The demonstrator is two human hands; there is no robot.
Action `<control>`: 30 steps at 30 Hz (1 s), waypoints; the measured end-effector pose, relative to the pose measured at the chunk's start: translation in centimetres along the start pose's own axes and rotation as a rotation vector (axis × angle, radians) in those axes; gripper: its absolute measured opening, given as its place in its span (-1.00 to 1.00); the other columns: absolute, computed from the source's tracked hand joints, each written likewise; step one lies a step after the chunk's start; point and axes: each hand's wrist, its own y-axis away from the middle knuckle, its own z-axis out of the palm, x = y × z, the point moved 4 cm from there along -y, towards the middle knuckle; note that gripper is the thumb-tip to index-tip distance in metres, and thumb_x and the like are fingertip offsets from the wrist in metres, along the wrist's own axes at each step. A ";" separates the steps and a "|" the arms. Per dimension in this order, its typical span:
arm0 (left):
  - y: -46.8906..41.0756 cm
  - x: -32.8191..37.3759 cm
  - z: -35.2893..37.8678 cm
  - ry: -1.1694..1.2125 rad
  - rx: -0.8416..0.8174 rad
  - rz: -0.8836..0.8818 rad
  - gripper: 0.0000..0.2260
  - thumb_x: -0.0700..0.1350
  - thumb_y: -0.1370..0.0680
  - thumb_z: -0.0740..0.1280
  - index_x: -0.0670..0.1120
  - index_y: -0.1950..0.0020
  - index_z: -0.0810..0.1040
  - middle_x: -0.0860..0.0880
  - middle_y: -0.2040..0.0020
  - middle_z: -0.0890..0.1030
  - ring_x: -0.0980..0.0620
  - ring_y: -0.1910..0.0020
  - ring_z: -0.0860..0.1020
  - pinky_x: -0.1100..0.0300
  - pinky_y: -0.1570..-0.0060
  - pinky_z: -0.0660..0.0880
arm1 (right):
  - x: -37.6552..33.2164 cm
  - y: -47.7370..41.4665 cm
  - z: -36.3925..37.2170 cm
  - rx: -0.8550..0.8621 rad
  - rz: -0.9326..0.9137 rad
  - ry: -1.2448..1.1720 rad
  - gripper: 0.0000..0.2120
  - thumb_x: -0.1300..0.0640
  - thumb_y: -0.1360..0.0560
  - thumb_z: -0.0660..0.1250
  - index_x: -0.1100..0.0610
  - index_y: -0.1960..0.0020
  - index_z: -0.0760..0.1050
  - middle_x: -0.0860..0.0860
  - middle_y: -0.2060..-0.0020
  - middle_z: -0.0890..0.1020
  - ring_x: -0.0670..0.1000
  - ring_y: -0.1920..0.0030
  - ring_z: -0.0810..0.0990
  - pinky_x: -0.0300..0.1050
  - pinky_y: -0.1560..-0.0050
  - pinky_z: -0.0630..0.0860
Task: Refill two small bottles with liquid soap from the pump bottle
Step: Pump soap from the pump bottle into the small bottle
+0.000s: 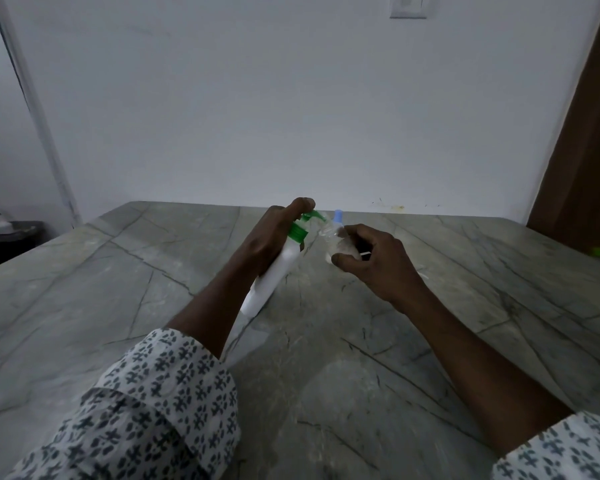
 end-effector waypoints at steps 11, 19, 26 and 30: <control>-0.1 0.1 0.3 -0.051 0.011 0.012 -0.59 0.15 -0.60 0.26 -0.12 0.23 0.65 -0.06 0.43 0.60 0.02 0.46 0.53 0.12 0.22 0.44 | 0.4 0.1 -0.1 0.024 -0.005 -0.007 -0.57 0.11 -0.39 0.51 0.04 -0.24 0.56 -0.08 0.02 0.66 -0.12 0.04 0.64 -0.30 0.04 0.58; 0.2 0.2 0.2 -0.046 0.010 -0.011 -0.62 0.08 -0.61 0.23 -0.15 0.22 0.61 -0.12 0.39 0.58 -0.02 0.45 0.51 0.15 0.26 0.43 | 0.3 0.3 0.0 0.028 -0.024 0.015 -0.55 0.12 -0.40 0.49 0.08 -0.27 0.55 -0.05 -0.06 0.66 -0.12 0.03 0.63 -0.35 0.03 0.54; 0.3 0.1 0.2 -0.065 0.019 0.013 -0.57 0.20 -0.58 0.26 -0.12 0.20 0.65 -0.11 0.37 0.61 -0.02 0.41 0.53 0.12 0.20 0.46 | 0.2 0.3 -0.1 0.047 -0.029 0.025 -0.56 0.10 -0.42 0.48 0.07 -0.28 0.55 -0.01 -0.05 0.67 -0.07 0.02 0.64 -0.27 0.01 0.57; 0.4 0.2 0.3 -0.075 0.006 -0.013 -0.54 0.21 -0.58 0.25 -0.18 0.15 0.64 -0.14 0.35 0.61 -0.03 0.43 0.53 0.13 0.21 0.46 | 0.3 0.2 -0.1 0.052 -0.024 0.032 -0.55 0.10 -0.42 0.48 0.09 -0.29 0.54 0.00 -0.11 0.66 -0.11 0.03 0.61 -0.51 0.09 0.47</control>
